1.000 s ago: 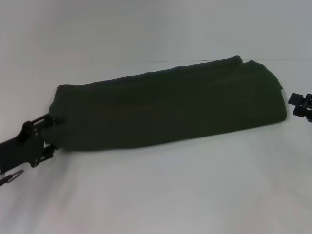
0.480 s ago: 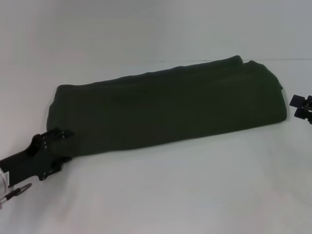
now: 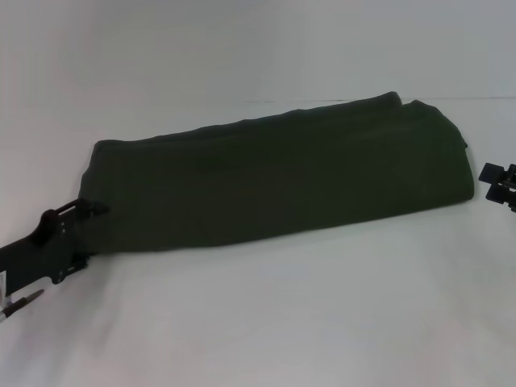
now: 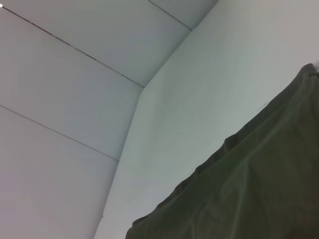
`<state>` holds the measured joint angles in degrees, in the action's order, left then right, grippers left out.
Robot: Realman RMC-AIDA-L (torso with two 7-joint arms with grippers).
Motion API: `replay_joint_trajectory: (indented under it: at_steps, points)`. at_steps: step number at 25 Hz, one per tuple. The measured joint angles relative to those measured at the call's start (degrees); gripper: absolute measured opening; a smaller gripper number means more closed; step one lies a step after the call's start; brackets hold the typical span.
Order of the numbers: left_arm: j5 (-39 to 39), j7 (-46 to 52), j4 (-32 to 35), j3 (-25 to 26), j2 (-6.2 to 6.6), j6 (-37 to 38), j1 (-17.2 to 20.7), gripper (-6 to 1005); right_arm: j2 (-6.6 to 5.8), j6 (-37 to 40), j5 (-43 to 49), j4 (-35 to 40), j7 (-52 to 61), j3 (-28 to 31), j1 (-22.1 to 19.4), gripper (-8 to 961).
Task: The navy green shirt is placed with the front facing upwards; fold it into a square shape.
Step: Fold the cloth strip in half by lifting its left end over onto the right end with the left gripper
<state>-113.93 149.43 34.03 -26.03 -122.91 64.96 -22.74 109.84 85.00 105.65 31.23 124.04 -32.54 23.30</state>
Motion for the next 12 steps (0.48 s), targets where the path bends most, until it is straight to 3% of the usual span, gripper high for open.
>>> replay_joint_trajectory:
  at_steps: [12]
  points:
    - [1.2, -2.3, -0.4, -0.1, -0.93, -1.6, -0.5, 686, 0.02, 0.0, -0.1, 0.0, 0.0, 0.6, 0.0, 685]
